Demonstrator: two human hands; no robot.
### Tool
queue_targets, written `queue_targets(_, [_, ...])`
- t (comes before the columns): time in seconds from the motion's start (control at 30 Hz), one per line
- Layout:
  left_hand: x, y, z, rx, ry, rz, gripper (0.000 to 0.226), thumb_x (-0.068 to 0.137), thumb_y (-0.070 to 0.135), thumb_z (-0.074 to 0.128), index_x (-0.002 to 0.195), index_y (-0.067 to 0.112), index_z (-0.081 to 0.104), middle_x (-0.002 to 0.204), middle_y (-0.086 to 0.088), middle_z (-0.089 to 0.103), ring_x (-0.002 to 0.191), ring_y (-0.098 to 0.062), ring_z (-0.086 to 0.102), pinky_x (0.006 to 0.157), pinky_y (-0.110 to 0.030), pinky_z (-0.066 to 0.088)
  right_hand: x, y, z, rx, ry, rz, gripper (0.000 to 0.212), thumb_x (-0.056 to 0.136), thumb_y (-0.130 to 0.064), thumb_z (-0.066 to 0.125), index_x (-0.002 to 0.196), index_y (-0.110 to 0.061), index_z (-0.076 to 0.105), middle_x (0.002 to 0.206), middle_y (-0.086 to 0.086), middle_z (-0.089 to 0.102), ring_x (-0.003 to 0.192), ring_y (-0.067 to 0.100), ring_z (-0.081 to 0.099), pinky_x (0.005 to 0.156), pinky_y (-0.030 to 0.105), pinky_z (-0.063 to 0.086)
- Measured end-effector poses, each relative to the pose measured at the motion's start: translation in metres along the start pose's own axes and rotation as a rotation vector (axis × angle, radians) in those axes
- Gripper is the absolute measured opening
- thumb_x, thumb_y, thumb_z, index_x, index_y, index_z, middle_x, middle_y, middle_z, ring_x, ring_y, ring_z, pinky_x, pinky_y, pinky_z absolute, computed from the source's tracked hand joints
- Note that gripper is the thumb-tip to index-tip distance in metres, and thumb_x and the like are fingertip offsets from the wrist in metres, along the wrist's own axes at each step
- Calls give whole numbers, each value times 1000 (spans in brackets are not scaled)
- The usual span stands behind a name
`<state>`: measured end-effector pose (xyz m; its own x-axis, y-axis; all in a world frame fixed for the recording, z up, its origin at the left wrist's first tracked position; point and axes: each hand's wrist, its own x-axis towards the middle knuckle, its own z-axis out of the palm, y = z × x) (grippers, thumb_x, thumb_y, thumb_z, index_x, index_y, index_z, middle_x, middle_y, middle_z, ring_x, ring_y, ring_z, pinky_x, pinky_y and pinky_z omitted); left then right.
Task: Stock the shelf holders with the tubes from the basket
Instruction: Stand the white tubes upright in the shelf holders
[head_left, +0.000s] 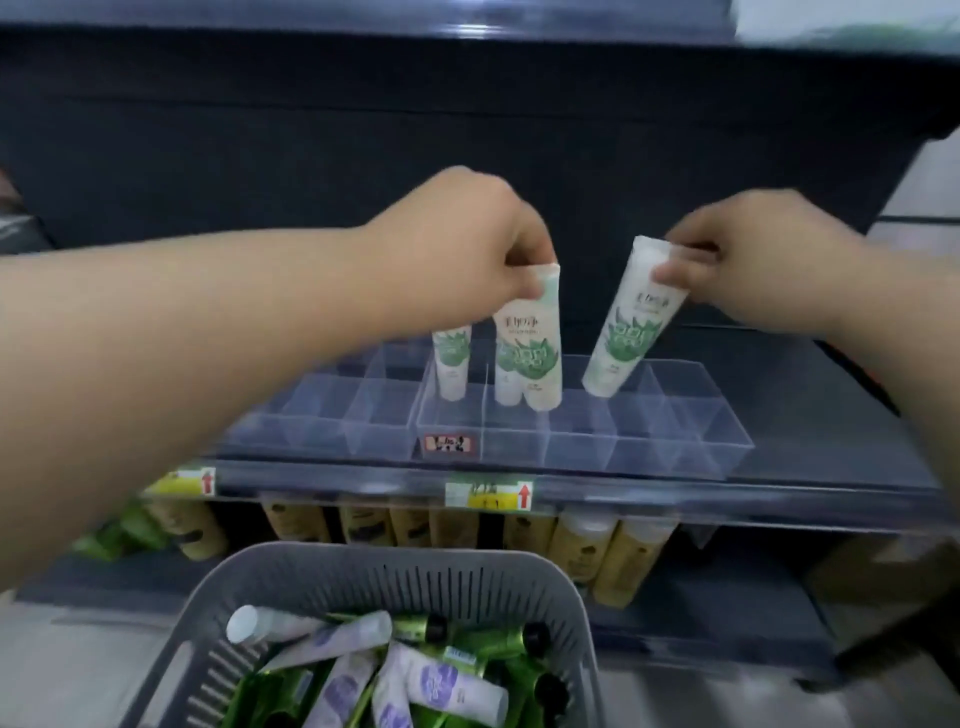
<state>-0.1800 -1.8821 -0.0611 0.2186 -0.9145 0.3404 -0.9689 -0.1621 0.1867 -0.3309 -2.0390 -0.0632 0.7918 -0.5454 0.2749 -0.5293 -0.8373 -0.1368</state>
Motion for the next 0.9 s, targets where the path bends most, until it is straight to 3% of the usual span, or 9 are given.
queue_targets(0.1, [36,9,3,38,45,42,22,89,29,60,108,23,69,98,7,69,89,-8,59,83,-22,44,29,17,2,-49,17,44,25,94,-27,53,107,-9,65,97,14,62,85,24,48,71,27,33])
queue_targets(0.2, [70,15,16,129,4,70,21,89,24,60,107,19,69,101,1,68,95,-18,61,86,-29,48,48,30,18,-150,-117,123,30,98,-29,45,111,-8,61,112,16,59,92,27,52,71,26,34])
queue_targets(0.33, [106,20,41,213,-147,-50,23,90,24,58,110,19,66,105,-4,65,92,-24,61,78,-31,52,58,46,44,-129,-236,171,29,99,-28,43,116,-11,58,116,12,58,90,23,48,72,27,36])
queue_targets(0.5, [127,14,84,257,-243,-69,20,90,19,59,110,15,64,105,-3,62,92,-23,60,72,-29,48,59,62,80,-37,-301,219,18,99,-26,42,98,-14,56,111,10,59,86,22,50,72,27,39])
queue_targets(0.63, [133,6,114,345,-295,-60,17,89,9,54,104,13,62,94,-5,58,84,-25,58,59,-27,40,61,65,90,1,-240,228,30,98,-29,41,123,-17,52,122,10,57,102,27,56,85,34,49])
queue_targets(0.73, [138,1,113,302,-258,-56,28,89,11,55,116,17,60,109,-6,60,97,-27,58,77,-34,50,62,65,85,-36,-211,205,30,96,-30,43,125,-25,50,121,5,57,103,25,56,77,31,46])
queue_targets(0.9, [134,-7,93,247,-260,-68,41,89,27,59,129,24,52,127,-4,55,113,-25,53,93,-36,47,58,64,78,-43,-177,195,38,93,-35,48,131,-34,44,129,-1,54,111,23,54,81,30,45])
